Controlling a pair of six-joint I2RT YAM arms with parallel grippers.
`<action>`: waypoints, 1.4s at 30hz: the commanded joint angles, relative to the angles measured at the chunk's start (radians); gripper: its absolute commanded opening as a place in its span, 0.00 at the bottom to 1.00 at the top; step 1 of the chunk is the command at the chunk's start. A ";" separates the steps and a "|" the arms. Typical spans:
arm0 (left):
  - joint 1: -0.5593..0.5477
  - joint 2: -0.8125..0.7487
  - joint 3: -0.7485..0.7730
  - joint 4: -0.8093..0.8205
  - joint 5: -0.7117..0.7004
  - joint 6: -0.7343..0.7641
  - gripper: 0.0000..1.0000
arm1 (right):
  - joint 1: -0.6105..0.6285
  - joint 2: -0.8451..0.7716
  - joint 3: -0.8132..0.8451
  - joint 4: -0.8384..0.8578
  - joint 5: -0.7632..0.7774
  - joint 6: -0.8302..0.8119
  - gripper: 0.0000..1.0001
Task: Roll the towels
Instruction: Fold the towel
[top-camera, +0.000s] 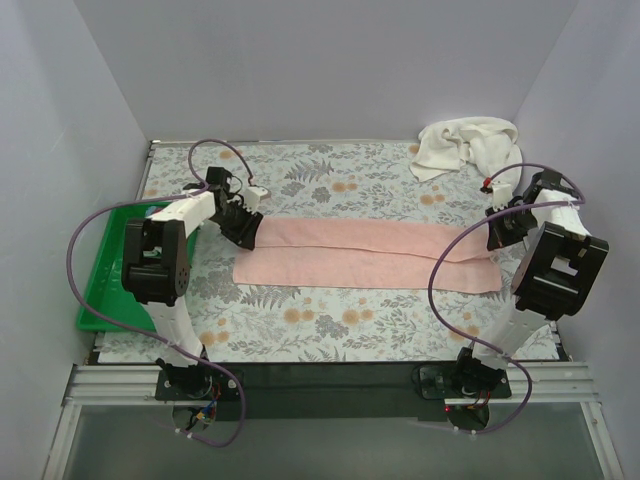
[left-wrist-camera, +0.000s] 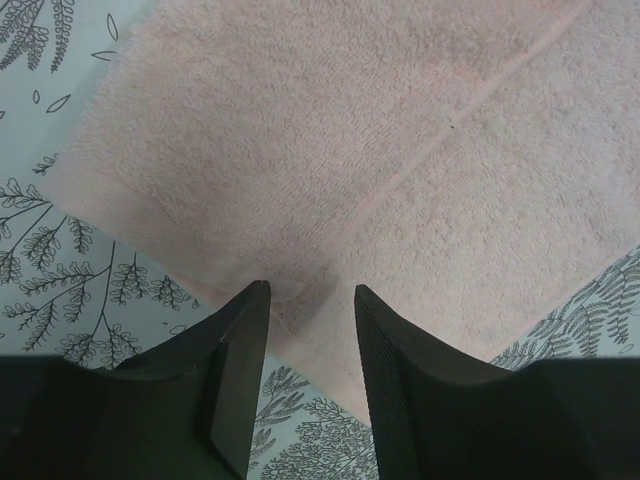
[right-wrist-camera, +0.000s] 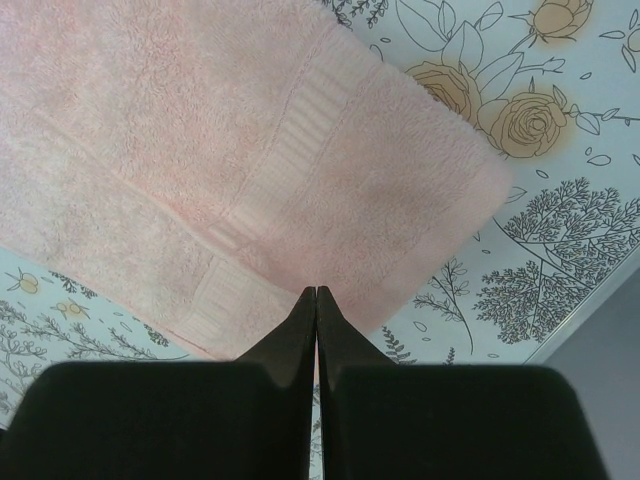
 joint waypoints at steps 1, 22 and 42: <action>-0.008 -0.001 0.032 0.038 -0.035 -0.019 0.36 | -0.002 0.016 0.041 -0.012 -0.015 0.010 0.01; -0.021 0.023 0.032 0.044 -0.125 -0.022 0.08 | -0.002 0.025 0.047 -0.013 -0.009 0.010 0.01; -0.021 -0.109 0.182 -0.200 -0.088 0.129 0.00 | -0.060 -0.021 0.109 -0.081 -0.025 -0.045 0.01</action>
